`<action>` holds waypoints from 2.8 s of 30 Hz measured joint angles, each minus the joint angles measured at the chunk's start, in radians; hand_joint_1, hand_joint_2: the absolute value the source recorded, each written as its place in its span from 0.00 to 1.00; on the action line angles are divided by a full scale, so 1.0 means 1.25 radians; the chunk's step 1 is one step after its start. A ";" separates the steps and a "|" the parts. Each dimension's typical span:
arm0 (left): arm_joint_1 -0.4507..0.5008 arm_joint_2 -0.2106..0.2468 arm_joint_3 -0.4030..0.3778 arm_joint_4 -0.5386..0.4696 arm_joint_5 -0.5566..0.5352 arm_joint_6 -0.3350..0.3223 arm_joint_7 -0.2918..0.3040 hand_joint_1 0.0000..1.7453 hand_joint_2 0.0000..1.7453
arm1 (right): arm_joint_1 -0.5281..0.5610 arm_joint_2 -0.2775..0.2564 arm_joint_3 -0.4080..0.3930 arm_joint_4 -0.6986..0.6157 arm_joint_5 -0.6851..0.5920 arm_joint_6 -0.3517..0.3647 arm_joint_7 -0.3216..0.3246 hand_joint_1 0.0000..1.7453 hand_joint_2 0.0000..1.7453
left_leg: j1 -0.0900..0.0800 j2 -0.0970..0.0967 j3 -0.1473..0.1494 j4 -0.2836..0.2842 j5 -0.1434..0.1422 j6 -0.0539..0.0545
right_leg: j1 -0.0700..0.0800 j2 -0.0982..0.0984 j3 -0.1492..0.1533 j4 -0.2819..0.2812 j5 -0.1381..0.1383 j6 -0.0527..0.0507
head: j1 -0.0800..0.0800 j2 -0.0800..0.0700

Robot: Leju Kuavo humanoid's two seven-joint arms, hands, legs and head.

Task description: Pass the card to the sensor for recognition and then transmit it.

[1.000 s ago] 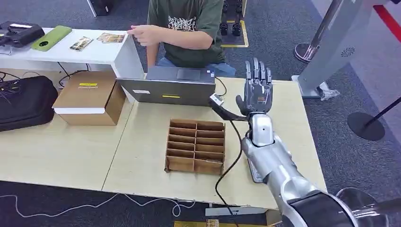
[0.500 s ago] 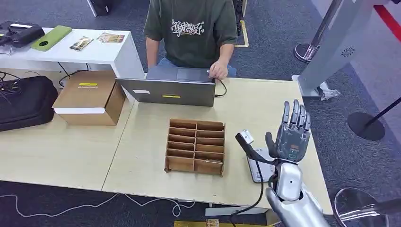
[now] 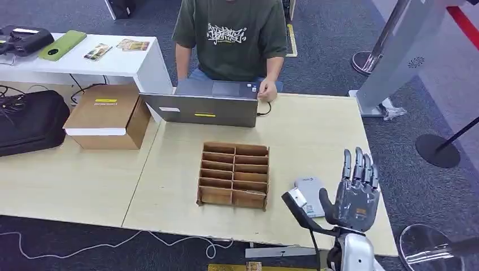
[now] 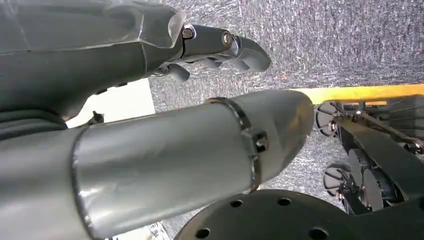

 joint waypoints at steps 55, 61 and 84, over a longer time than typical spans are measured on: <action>0.008 -0.032 0.067 0.025 0.036 -0.016 -0.003 0.00 0.00 | 0.052 0.281 0.009 0.139 -0.001 -0.002 -0.345 0.00 1.00 | 0.000 0.000 0.001 0.000 -0.001 -0.001 | 0.000 0.001 0.000 0.001 -0.001 -0.001 | 0.000 0.000; 0.009 -0.027 0.067 0.026 0.039 -0.022 -0.003 0.00 0.00 | 0.009 0.282 0.009 0.200 -0.001 -0.020 -0.350 0.00 1.00 | 0.000 0.000 0.001 0.000 -0.001 -0.001 | 0.000 0.000 0.000 0.000 -0.001 0.000 | 0.000 0.000; 0.010 -0.014 0.060 0.027 0.041 -0.025 -0.003 0.00 0.00 | -0.022 0.283 0.002 0.267 -0.001 0.056 -0.319 0.00 1.00 | 0.000 0.000 0.001 0.000 -0.001 -0.001 | 0.000 0.001 0.000 0.000 -0.001 0.000 | 0.000 0.000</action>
